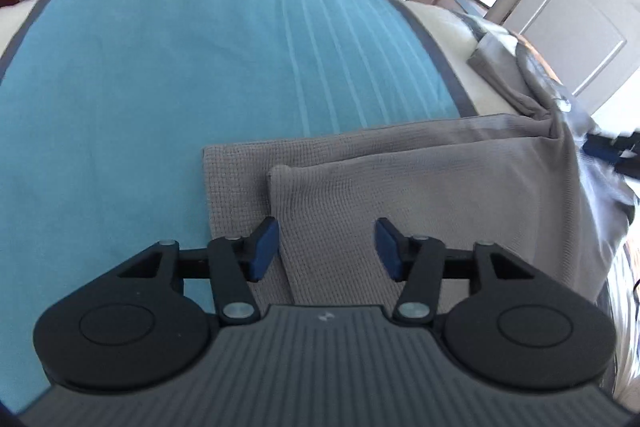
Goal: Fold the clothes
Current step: 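Lay the folded garment on the bed and open both grippers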
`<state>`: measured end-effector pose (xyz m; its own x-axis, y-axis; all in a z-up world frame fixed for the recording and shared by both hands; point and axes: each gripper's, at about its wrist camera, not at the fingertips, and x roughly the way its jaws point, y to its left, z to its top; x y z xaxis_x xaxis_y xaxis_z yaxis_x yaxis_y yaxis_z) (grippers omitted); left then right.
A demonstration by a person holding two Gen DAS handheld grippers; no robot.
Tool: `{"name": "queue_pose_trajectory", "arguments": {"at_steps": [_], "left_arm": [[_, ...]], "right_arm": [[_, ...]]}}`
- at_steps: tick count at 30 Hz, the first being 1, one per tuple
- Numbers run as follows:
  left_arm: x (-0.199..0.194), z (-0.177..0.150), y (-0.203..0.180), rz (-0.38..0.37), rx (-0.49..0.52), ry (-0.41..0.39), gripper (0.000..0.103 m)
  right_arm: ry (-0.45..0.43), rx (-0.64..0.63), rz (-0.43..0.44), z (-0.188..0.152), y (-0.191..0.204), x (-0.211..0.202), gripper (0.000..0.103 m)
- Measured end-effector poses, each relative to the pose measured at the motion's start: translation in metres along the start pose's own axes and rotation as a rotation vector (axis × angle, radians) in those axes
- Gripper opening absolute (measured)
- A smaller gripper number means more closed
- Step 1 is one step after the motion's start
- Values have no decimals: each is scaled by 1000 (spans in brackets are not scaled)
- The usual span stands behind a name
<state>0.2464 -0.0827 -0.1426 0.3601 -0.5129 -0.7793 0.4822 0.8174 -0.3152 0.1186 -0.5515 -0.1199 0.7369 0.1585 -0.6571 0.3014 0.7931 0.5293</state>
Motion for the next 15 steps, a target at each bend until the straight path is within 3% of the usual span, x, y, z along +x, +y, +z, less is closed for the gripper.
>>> {"name": "queue_pose_trajectory", "arguments": {"at_steps": [1, 2, 4, 7, 10, 13, 15], "left_arm": [[-5, 0, -5, -12, 41, -18, 21], [-8, -1, -12, -8, 87, -36, 13], [-10, -2, -22, 27, 146, -47, 13], [-6, -4, -21, 62, 139, -61, 19], [1, -2, -23, 127, 178, -96, 32], [4, 5, -18, 118, 141, -125, 45], [7, 8, -17, 140, 142, -145, 46]], "right_arm": [[19, -9, -4, -3, 3, 4, 42], [22, -5, -7, -4, 6, 5, 42], [22, 3, 13, -6, 12, 8, 42], [14, -11, 14, -8, 15, 10, 42], [20, -80, -59, -11, 21, 13, 42], [12, -183, -144, -9, 28, 12, 42], [8, -235, -179, -7, 32, 14, 42]]}}
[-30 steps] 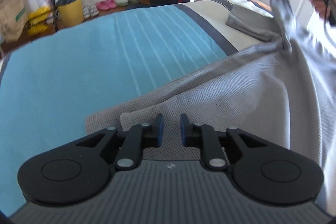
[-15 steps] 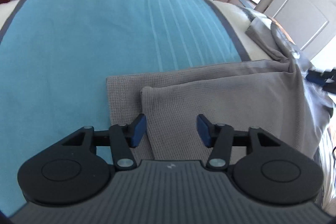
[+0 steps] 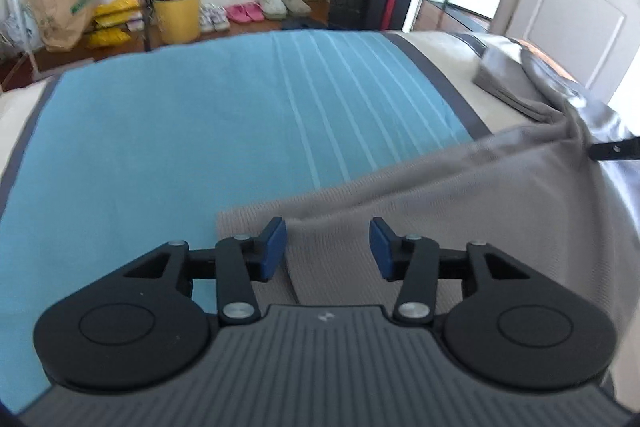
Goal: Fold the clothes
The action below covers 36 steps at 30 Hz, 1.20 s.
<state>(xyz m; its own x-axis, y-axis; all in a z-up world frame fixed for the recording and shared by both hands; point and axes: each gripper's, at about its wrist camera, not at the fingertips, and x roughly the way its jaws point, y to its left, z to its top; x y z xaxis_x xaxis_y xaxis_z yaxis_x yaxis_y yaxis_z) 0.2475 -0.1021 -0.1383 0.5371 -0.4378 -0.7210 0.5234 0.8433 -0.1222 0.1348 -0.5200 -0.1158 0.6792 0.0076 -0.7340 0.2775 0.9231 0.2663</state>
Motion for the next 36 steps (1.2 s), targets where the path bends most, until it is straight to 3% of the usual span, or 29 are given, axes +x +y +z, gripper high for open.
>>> {"name": "queue_pose_trajectory", "arguments": {"at_steps": [3, 5, 6, 7, 10, 13, 15, 18, 20, 23, 26, 31, 33, 34, 36], "left_arm": [[9, -2, 2, 28, 32, 14, 46], [12, -5, 3, -15, 20, 31, 41], [11, -6, 3, -41, 14, 45, 32], [10, -7, -1, -55, 36, 58, 2], [5, -11, -21, -7, 155, 61, 2], [5, -14, -28, 52, 155, 46, 1], [-9, -10, -31, 150, 179, -38, 1], [-50, -5, -39, 379, 284, -226, 1], [-61, 2, -23, 334, 179, -237, 2], [-24, -5, 4, 261, 54, -54, 3], [12, -18, 12, 268, 8, 51, 3], [4, -9, -15, 418, 159, 3, 9], [-6, -14, -28, 447, 225, -10, 9], [-13, -16, -35, 429, 253, -2, 11], [-30, -19, -49, 348, 277, 7, 28]], "right_arm": [[2, -18, -6, 5, -2, 3, 42], [8, -14, -6, 5, -3, 7, 42], [10, -13, -7, 5, -3, 10, 42], [12, -15, -9, 5, -2, 11, 42], [30, -24, -15, 1, 0, 16, 43], [31, -19, -25, -3, 0, 15, 43], [28, -4, -23, -3, -4, 12, 44], [14, 24, -33, -1, -14, 1, 45], [7, 32, -56, 2, -22, -6, 45], [-10, 68, -94, 3, -37, -20, 45], [-9, 137, -116, -1, -56, -46, 45], [-50, 310, -163, -33, -103, -104, 56], [-47, 406, -198, -50, -124, -123, 56], [-43, 455, -213, -57, -134, -132, 57], [-30, 542, -206, -69, -150, -141, 57]]}}
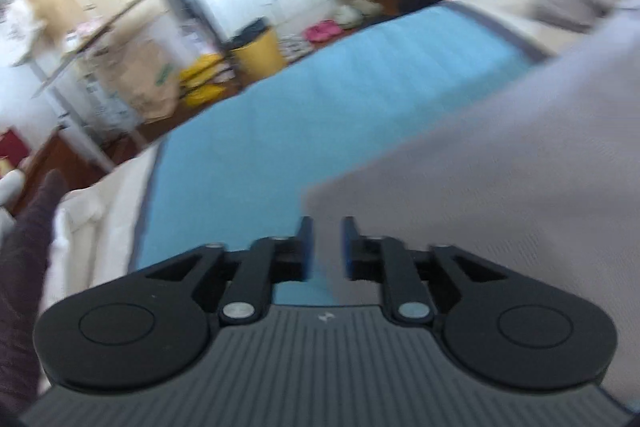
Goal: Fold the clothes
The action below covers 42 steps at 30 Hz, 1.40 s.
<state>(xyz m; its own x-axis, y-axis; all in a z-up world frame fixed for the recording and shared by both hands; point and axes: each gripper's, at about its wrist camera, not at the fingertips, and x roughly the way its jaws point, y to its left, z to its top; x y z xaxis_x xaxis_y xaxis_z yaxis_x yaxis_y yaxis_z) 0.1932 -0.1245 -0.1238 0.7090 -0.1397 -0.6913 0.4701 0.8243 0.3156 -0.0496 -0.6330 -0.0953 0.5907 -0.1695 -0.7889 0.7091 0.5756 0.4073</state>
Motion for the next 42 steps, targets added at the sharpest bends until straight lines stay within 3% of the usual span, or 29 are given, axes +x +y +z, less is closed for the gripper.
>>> {"name": "queue_pose_trajectory", "arguments": {"at_steps": [1, 2, 6, 10, 12, 13, 14, 16, 18, 21, 23, 25, 28, 30, 32, 33, 35, 38, 42], "left_arm": [[-14, -2, -5, -60, 1, -15, 40], [-27, -3, -11, -119, 2, -29, 45], [-66, -18, -40, -297, 23, -28, 46], [-69, -31, -66, -398, -30, 101, 46], [-59, -38, -69, -423, -81, 171, 47], [-57, -40, -66, -425, -106, 188, 50], [-54, -42, -62, -424, -133, 199, 53], [-47, -44, -51, -410, -187, 219, 53], [-44, -45, -49, -373, -179, 233, 53], [-44, -46, -54, -341, -139, 230, 53], [-45, -46, -58, -328, -120, 223, 53], [-44, -45, -56, -328, -121, 220, 54], [-40, -39, -54, -343, -144, 208, 53], [-47, -33, -45, -297, -149, 146, 53], [-62, -26, -31, -220, -154, 40, 52], [-69, -23, -23, -190, -158, -14, 52], [-76, -19, -9, -229, -215, -38, 55], [-66, -23, -9, -333, -262, 29, 57], [-37, -27, -40, -362, -153, 168, 57]], "right_arm": [[24, 32, 23, 0, -7, 2, 57], [49, 62, 48, 1, -14, 4, 57], [144, 197, 171, -2, -27, 37, 57], [149, 486, 295, -8, -48, 81, 57], [93, 620, 366, -8, -61, 87, 56], [43, 630, 360, -7, -64, 86, 34], [2, 606, 328, -5, -64, 84, 16], [-28, 505, 264, 3, -59, 78, 11], [-98, 363, 181, 12, -41, 61, 8], [-239, -24, 2, 25, 4, 29, 9], [-302, -179, -30, 27, 16, 22, 8], [-309, -185, -21, 28, 9, 25, 7], [-238, -106, -56, 34, -5, 42, 8], [-141, -85, -153, 38, -11, 55, 20], [-120, -36, -227, 35, -23, 50, 40], [-132, -14, -225, 36, -30, 43, 40], [-157, 31, -217, 36, -43, 29, 46], [-225, 105, -140, 31, -60, 4, 46], [-272, 160, 44, 23, -59, -13, 46]]}}
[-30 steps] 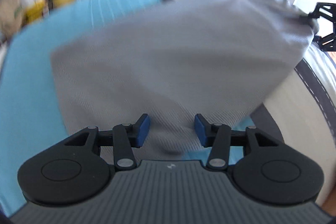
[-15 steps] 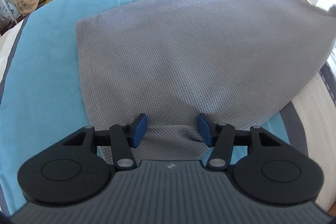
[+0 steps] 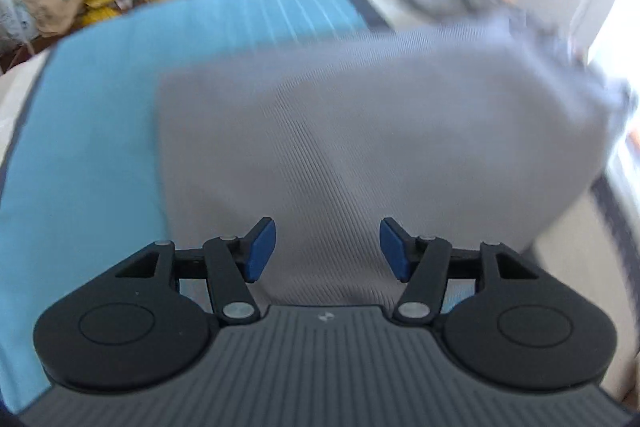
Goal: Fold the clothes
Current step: 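Fold the held edge over with the right gripper and open it above the garment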
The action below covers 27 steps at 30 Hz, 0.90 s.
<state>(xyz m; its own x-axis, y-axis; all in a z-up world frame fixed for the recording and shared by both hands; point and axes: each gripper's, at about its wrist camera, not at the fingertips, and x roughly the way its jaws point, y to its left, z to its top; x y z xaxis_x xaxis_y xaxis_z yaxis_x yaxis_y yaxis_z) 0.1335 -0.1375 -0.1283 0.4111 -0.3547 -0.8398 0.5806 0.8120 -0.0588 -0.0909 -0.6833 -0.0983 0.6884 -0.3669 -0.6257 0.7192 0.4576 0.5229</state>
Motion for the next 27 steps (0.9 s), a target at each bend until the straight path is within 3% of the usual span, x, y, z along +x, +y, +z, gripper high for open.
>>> {"name": "queue_pose_trajectory", "arguments": {"at_steps": [3, 6, 9, 10, 11, 13, 16, 18, 20, 22, 27], "left_arm": [[9, 0, -14, 44, 72, 47, 63], [7, 0, -7, 38, 21, 44, 64], [9, -6, 3, 15, -34, 59, 64], [9, -7, 3, 19, -27, 61, 64], [9, -7, 3, 24, -21, 64, 64], [4, -7, 9, 85, -40, 83, 66], [-5, -7, 23, 185, -84, 71, 66], [-12, -7, 31, 205, -116, 38, 66], [-18, -2, 32, 144, -160, -21, 66], [-22, 10, 20, 78, -135, -96, 66], [-13, 60, -46, -21, 84, -220, 66]], "right_arm": [[32, -46, 67, -6, 14, 4, 47], [86, -111, 57, -15, 25, 15, 47], [160, -241, 70, -28, 38, 34, 65], [185, -294, 69, -33, 43, 42, 64], [203, -380, 25, -41, 48, 50, 48], [236, -563, -143, -57, 56, 60, 3], [254, -556, -224, -52, 58, 48, 3], [211, -500, -264, -43, 54, 32, 14], [129, -433, -190, -32, 51, 13, 15], [91, -363, -87, -26, 54, 1, 19], [90, -310, 151, -32, 93, 5, 30]]}}
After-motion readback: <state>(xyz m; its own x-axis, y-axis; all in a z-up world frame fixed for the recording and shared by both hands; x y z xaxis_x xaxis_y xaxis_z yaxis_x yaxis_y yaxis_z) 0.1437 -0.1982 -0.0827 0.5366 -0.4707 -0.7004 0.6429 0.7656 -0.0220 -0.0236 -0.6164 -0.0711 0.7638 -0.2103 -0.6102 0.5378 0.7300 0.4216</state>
